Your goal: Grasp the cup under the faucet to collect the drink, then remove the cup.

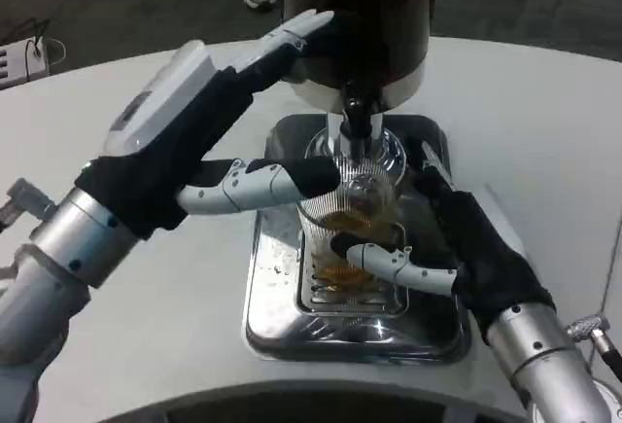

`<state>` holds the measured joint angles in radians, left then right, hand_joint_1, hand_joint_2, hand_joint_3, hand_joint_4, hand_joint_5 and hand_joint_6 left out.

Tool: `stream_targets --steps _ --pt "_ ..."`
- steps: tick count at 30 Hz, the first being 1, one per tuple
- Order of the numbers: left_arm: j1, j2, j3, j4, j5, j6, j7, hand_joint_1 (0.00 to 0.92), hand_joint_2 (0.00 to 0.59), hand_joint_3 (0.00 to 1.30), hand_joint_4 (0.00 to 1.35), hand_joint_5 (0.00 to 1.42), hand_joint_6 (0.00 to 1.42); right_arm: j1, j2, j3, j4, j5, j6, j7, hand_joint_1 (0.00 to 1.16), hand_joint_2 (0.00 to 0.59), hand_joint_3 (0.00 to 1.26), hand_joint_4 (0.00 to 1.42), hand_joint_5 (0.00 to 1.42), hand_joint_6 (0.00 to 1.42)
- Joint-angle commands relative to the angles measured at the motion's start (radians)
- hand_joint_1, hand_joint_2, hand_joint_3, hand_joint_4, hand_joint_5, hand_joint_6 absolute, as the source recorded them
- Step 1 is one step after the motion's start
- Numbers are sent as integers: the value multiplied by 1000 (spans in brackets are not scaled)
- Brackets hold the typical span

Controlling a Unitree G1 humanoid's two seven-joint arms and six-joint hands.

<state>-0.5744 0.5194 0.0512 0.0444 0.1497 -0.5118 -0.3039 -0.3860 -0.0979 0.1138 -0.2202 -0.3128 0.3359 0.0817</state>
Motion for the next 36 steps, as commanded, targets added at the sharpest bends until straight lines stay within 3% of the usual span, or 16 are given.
stream_targets --steps 1,21,36 --pt "50 -14 40 -37 -37 -9 32 0 20 165 82 179 299 -2 -4 2 5 11 -16 -2 804 197 0 0 33 16" --pt "398 0 221 -162 -57 73 58 0 29 178 105 203 314 -23 4 27 75 39 -67 -6 802 197 0 0 49 30" --pt "525 15 232 -188 -42 88 45 0 30 178 107 208 316 -55 27 28 182 35 -151 -55 802 197 0 0 52 32"
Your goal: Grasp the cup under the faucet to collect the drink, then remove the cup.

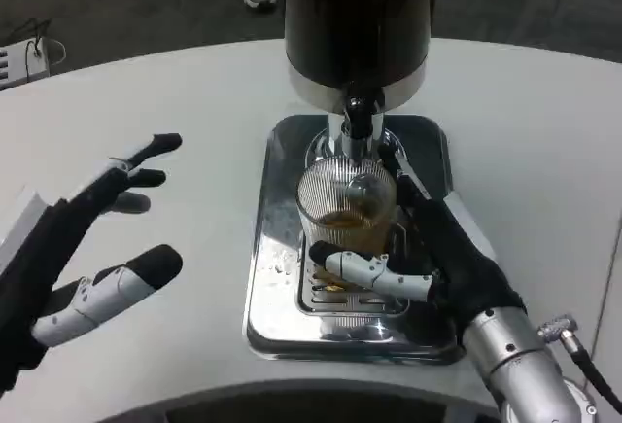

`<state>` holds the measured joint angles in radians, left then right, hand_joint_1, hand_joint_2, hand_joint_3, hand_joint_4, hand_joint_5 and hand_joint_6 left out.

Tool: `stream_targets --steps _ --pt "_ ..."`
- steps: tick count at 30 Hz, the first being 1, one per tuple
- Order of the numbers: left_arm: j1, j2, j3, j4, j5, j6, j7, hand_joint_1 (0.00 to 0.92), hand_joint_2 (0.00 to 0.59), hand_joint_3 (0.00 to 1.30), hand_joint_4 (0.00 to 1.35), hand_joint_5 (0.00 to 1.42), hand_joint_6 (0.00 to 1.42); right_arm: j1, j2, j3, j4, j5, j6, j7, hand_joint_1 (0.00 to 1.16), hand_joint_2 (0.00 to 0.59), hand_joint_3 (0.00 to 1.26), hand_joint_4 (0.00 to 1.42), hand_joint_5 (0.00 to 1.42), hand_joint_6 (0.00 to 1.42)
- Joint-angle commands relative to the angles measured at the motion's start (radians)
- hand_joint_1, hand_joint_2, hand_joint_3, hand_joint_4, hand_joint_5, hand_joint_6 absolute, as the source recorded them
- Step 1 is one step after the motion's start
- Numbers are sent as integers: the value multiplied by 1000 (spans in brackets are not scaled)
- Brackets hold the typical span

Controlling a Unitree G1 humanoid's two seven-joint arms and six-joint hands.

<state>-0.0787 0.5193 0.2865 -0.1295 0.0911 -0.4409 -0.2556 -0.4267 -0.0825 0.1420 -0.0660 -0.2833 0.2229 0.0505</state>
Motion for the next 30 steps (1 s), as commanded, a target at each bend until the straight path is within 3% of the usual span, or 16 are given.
stream_targets --steps 1,21,30 --pt "35 18 -7 -19 25 21 -6 0 30 178 107 208 316 -16 13 -1 32 6 -43 -27 802 197 0 0 53 32" --pt "145 45 -70 -174 197 169 -19 0 53 144 33 122 237 -25 65 -3 121 21 -124 -103 804 198 0 0 61 33" --pt "271 27 -60 -296 254 195 -14 0 59 119 8 95 209 -18 83 -1 134 25 -154 -124 803 197 0 1 61 29"
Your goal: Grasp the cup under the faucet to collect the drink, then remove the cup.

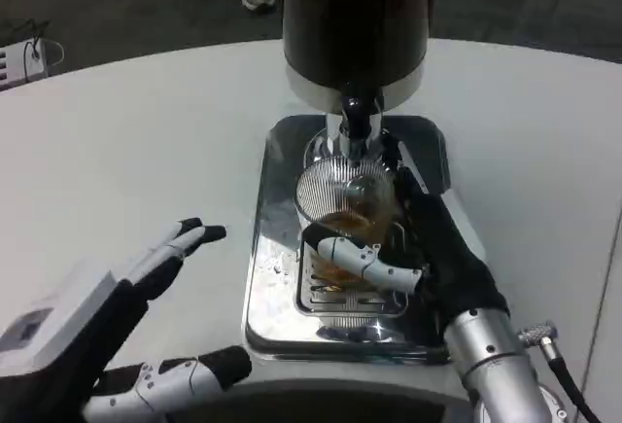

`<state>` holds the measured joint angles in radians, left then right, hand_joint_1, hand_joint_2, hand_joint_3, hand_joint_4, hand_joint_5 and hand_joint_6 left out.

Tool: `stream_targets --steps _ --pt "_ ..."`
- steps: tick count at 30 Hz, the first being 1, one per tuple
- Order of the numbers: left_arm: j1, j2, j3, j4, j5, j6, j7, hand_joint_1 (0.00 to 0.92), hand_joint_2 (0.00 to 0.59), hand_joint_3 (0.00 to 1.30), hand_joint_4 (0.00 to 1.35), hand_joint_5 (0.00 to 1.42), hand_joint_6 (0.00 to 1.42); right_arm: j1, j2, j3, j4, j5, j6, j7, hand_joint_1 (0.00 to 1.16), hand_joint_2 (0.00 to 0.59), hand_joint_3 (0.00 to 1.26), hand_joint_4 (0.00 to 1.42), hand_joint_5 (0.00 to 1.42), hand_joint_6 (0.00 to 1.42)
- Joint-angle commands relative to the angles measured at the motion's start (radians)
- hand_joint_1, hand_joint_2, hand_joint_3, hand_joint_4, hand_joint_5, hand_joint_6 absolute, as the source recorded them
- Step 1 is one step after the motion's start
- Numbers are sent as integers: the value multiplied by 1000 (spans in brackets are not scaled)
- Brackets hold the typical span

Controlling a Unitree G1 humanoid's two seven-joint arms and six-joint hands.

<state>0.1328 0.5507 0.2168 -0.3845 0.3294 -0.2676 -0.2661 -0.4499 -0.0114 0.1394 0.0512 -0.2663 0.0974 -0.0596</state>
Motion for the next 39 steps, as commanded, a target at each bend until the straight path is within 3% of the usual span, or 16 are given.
stream_targets --steps 1,18,39 --pt "72 -6 13 -50 15 26 -4 0 59 119 6 93 209 5 14 2 19 8 -32 -15 803 197 0 2 61 27" --pt "251 -5 76 -146 -12 55 -30 0 69 118 0 86 211 -12 51 33 83 -34 -79 -95 802 197 0 2 73 16" --pt "265 -3 98 -156 -23 100 -64 0 71 135 4 86 212 -49 121 54 189 -93 -105 -264 823 192 0 82 152 40"
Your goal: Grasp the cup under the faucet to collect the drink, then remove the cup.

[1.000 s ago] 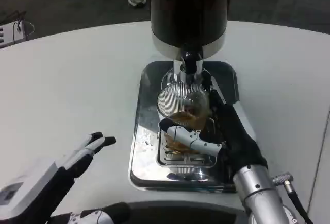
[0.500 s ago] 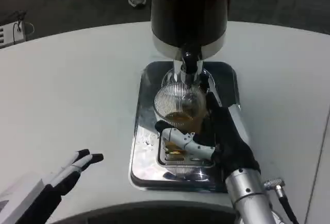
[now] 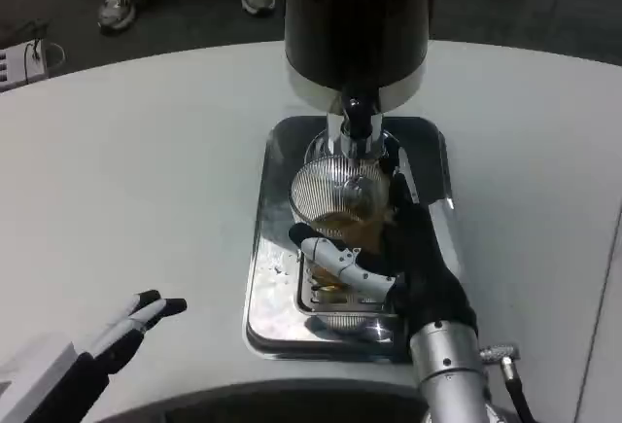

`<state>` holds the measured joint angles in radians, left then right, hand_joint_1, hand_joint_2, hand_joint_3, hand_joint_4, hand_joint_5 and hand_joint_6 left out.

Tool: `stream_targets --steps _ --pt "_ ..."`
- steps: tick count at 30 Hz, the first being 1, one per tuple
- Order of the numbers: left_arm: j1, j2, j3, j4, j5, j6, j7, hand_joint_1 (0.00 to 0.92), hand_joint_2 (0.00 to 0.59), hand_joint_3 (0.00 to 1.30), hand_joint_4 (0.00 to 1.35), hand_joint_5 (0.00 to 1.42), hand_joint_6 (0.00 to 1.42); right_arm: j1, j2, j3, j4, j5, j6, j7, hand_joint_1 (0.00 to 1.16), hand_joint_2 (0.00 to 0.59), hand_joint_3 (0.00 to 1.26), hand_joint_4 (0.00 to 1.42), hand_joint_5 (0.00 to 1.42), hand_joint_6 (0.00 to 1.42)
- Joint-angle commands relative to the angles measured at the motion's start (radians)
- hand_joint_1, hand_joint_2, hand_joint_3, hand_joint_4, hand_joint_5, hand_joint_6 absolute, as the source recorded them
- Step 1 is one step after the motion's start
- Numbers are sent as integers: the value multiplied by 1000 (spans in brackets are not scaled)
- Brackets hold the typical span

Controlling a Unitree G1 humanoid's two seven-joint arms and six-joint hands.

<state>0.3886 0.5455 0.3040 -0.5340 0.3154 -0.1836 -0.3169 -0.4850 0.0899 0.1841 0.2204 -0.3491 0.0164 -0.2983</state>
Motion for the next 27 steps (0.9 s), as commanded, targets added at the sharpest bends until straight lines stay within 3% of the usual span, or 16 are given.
stream_targets --steps 1,25,27 --pt "9 2 10 -6 -9 17 -15 0 71 136 5 86 212 -17 24 11 26 -12 -27 -34 821 197 0 93 164 44" --pt "-10 10 5 17 -30 43 -50 0 74 169 41 109 219 -43 109 47 170 -16 -105 -275 948 223 455 545 554 469" --pt "-11 11 5 20 -33 42 -50 0 75 169 41 110 220 -42 116 49 175 -15 -110 -301 958 224 515 623 640 579"
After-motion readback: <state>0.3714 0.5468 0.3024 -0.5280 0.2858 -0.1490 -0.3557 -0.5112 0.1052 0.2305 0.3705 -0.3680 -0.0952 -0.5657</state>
